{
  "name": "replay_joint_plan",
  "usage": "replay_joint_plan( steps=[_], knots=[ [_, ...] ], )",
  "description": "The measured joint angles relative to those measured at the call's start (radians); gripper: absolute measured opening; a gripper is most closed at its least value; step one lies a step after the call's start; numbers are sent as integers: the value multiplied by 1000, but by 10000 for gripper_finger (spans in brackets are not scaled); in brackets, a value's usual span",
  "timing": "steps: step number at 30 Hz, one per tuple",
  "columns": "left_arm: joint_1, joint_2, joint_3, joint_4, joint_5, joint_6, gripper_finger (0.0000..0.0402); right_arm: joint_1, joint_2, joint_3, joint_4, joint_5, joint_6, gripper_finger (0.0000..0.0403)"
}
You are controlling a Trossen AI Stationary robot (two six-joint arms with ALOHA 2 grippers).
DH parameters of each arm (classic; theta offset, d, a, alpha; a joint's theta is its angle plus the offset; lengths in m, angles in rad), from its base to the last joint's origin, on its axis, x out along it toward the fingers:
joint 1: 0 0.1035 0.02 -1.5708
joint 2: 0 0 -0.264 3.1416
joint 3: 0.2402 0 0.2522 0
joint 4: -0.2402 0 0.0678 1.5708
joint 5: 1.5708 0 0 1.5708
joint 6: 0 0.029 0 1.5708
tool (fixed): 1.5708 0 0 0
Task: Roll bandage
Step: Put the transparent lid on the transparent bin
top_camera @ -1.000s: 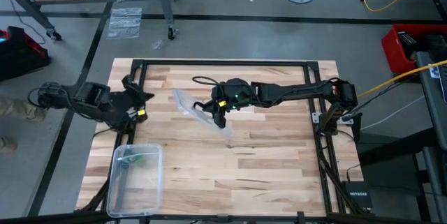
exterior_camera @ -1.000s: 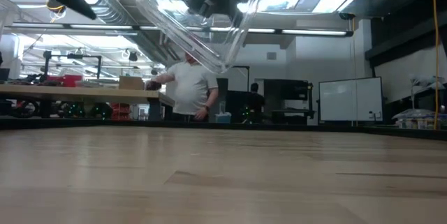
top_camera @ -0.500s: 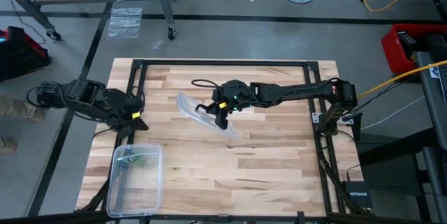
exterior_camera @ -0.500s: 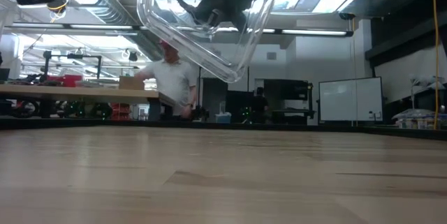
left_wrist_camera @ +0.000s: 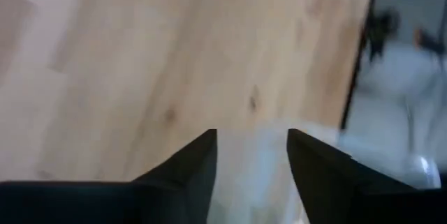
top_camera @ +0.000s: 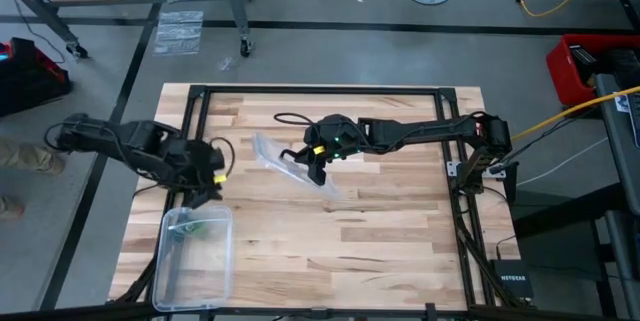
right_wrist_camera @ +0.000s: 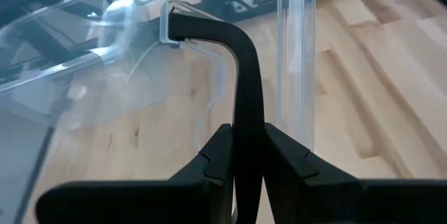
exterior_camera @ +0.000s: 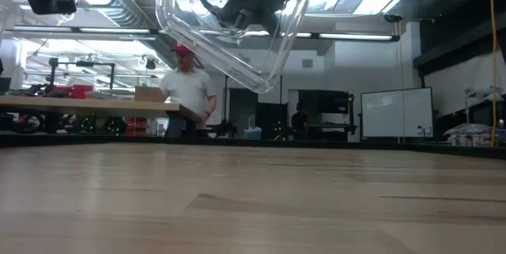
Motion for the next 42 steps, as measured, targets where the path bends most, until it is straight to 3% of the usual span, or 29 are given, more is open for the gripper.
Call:
replay_joint_plan(
  steps=[4, 6, 25, 31, 38, 42],
  knots=[
    [-11, 56, 0, -46, 152, 124, 187, 0, 0, 0, 0, -68, -4, 58],
    [-27, 79, 0, -82, 172, 171, 190, 0, 0, 0, 0, -85, -6, 58],
    [-146, 309, 0, -152, 74, 342, 190, 0, 0, 0, -1, -97, -7, 58],
    [-157, 390, 0, -22, 27, 409, 134, -9, -40, -1, -81, -113, -19, 58],
    [-143, 433, 0, 173, 8, 483, 26, -23, -174, -1, -320, 80, -64, 58],
    [-105, 437, 0, 270, -23, 486, 25, -23, -254, -1, -420, 158, -64, 58]
  ],
)
